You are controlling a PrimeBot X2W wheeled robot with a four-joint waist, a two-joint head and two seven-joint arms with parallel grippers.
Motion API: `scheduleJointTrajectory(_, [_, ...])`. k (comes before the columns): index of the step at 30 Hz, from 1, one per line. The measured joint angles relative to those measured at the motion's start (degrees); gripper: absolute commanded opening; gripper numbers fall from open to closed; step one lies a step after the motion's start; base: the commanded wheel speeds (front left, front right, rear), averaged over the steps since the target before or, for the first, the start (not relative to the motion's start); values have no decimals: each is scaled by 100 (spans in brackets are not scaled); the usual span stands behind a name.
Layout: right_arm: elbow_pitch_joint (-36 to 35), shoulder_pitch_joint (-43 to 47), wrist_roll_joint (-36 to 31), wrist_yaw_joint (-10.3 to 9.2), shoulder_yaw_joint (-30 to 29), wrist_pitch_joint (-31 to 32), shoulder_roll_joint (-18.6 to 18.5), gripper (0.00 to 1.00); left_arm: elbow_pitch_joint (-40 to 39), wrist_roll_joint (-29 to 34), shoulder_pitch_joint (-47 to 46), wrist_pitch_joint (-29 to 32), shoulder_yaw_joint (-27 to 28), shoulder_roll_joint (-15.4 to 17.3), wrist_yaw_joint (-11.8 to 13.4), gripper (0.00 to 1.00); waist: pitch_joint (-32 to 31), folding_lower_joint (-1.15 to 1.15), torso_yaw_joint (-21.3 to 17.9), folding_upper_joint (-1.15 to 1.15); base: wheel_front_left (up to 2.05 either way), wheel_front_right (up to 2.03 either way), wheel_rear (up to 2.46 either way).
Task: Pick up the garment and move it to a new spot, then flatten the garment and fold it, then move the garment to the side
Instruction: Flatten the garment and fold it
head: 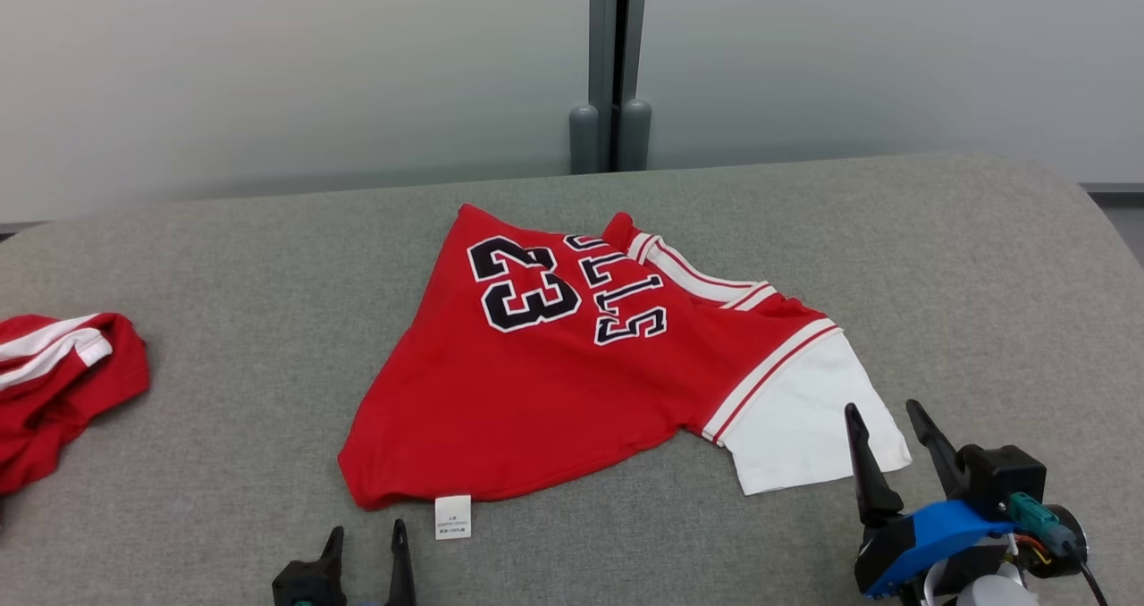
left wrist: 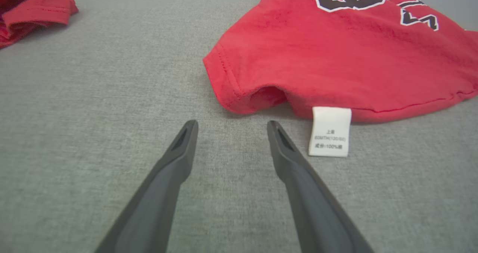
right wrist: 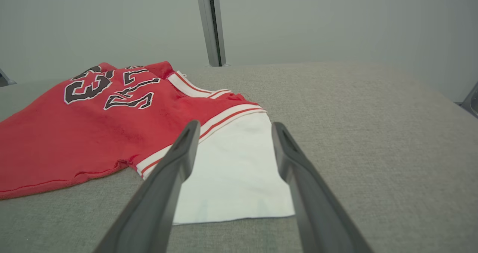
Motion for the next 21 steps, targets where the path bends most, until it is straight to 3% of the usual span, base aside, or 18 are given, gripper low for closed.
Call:
scheduleJointTrajectory(13, [19,-249,-103,0,-231,-1,-2,100,141,-245,-498,-2,-54,-3,96,100,524,1,-63,1,0,0,0])
scheduleJointTrajectory(14, [32,-250,-103,0,-248,-1,-2,100,110,-244,-503,-1,-49,-4,94,89,544,1,-63,0,0,0,0])
scheduleJointTrajectory(16, [97,-261,-123,0,-299,-1,-3,100,82,-241,-517,-1,-53,-4,94,44,579,1,-57,1,0,0,0])
scheduleJointTrajectory(17, [163,-280,-120,0,-335,0,-3,100,75,-238,-521,-1,-55,-4,93,41,600,1,-55,1,0,0,0])
scheduleJointTrajectory(18, [207,-306,-129,0,-359,-1,-3,100,65,-237,-533,-1,-54,-3,88,24,620,1,-50,1,0,0,0])
scheduleJointTrajectory(19, [257,-342,-160,0,-399,0,-2,100,52,-231,-559,-1,-54,-3,87,0,638,1,-41,1,0,0,0])
scheduleJointTrajectory(21, [386,-392,-224,0,-480,-1,-4,100,2,-203,-586,-1,-51,-3,68,0,679,1,-22,1,0,0,0])
